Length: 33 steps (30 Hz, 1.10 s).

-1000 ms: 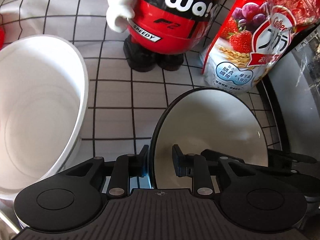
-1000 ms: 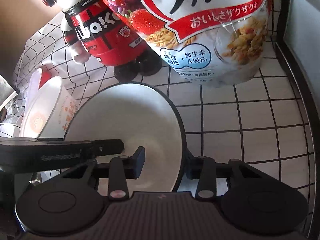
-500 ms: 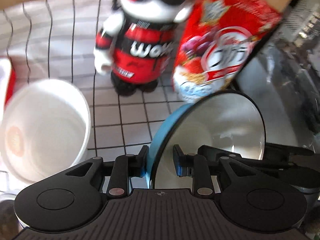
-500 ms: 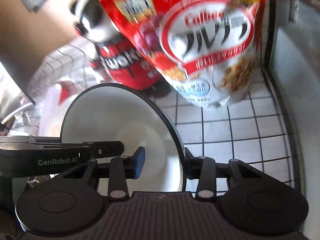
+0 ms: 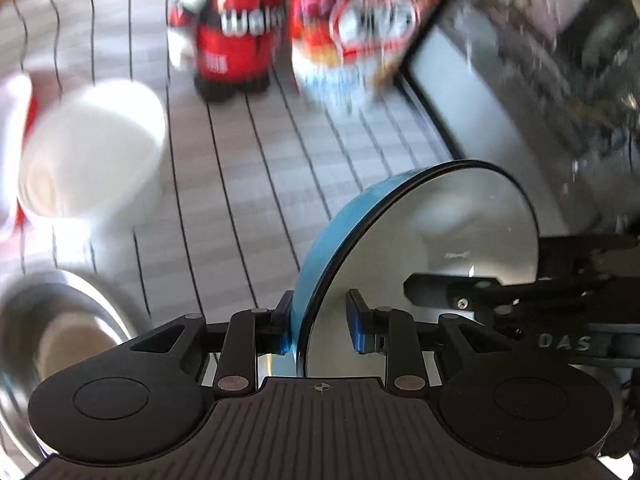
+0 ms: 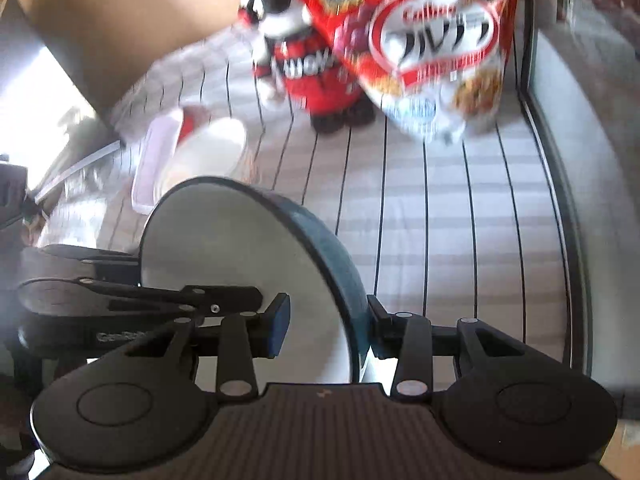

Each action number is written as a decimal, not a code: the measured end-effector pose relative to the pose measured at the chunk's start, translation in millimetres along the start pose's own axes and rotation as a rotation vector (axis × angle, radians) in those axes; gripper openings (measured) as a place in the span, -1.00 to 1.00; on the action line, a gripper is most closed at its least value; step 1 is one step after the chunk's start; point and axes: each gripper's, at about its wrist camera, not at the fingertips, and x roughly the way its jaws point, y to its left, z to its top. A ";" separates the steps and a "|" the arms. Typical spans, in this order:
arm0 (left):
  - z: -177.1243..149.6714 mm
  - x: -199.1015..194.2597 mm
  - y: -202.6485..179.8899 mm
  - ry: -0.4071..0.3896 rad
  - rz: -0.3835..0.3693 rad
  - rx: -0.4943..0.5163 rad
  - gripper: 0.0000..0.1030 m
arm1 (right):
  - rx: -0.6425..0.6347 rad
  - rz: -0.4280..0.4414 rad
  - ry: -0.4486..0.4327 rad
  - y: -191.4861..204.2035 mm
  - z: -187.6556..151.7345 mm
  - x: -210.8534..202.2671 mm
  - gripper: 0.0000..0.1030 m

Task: Organize plates and bowls

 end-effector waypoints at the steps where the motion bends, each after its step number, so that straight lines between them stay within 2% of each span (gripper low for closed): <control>1: -6.8 4.4 -0.3 0.022 -0.004 0.002 -0.44 | 0.001 -0.002 0.019 0.1 -6.0 2.0 -0.22; 5: -27.6 20.3 -1.5 0.068 0.016 0.026 -0.44 | 0.020 0.000 0.081 -3.1 -26.1 14.1 -0.22; 8: -34.9 24.4 0.1 0.083 0.016 0.024 -0.53 | 0.053 -0.011 0.116 -6.4 -35.9 25.0 -0.22; 12: -36.2 13.9 -1.6 0.035 0.055 0.065 -0.56 | 0.052 -0.027 0.102 -9.2 -41.5 27.1 -0.22; 18: -35.7 5.7 5.0 0.017 0.032 0.042 -0.57 | 0.033 -0.051 0.064 -11.2 -40.8 25.3 -0.22; 23: -39.1 -9.7 -1.8 -0.038 0.074 0.115 -0.56 | -0.004 -0.097 0.015 -3.6 -38.8 14.2 -0.16; 27: -36.2 -19.7 -2.6 -0.085 0.108 0.153 -0.54 | -0.028 -0.102 -0.044 1.6 -36.3 -1.2 -0.13; 29: -35.0 -19.2 -0.8 -0.092 0.130 0.153 -0.54 | -0.032 -0.114 -0.069 3.0 -36.3 -6.4 -0.08; 31: -35.6 -17.7 0.7 -0.097 0.146 0.158 -0.49 | -0.034 -0.131 -0.100 4.3 -37.8 -12.6 0.18; 33: -37.3 -14.2 2.9 -0.089 0.138 0.157 -0.46 | -0.036 -0.147 -0.126 4.1 -40.0 -16.4 0.31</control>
